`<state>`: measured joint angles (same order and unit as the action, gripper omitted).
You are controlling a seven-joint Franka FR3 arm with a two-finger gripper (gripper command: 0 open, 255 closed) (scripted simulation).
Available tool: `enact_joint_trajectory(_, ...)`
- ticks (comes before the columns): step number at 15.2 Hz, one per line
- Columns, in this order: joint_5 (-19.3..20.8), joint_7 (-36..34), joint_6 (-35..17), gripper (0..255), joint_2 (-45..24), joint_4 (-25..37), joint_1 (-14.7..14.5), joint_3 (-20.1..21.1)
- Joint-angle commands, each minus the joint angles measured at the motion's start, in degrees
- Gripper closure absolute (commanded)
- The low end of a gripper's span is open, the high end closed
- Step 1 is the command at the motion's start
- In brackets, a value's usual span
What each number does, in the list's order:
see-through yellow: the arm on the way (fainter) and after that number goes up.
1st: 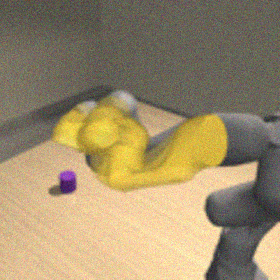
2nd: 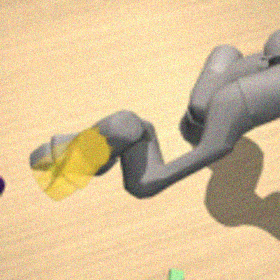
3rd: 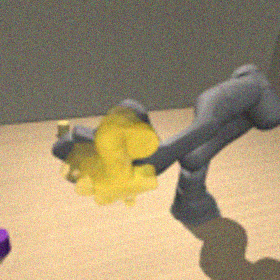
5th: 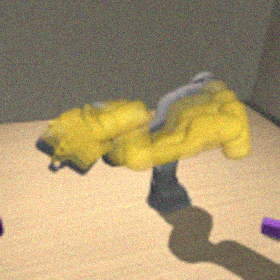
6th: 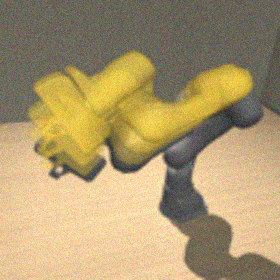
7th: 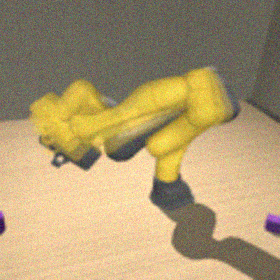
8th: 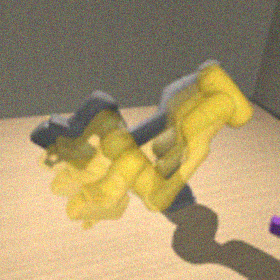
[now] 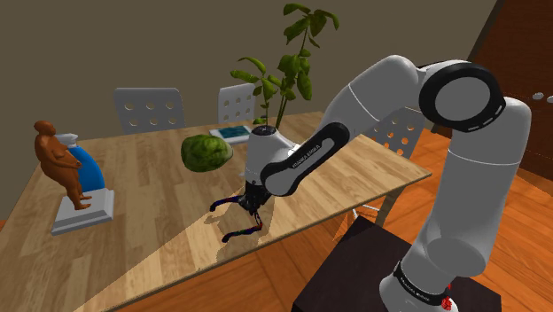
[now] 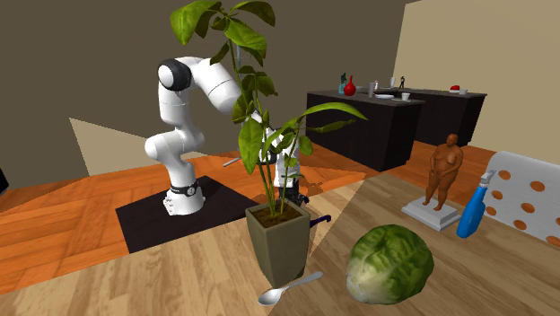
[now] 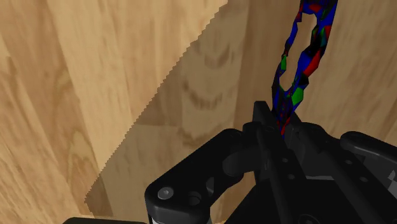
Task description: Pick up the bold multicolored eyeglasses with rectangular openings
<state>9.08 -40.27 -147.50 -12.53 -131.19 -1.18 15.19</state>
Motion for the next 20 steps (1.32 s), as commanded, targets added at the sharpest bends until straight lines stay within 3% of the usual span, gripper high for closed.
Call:
enact_joint_trajectory(1,0.0,-0.01,-0.01,255,-0.02,0.0,-0.01,0.01)
enact_joint_trajectory(20,-5.06,3.77,10.71,255,8.74,2.44,0.85,1.35)
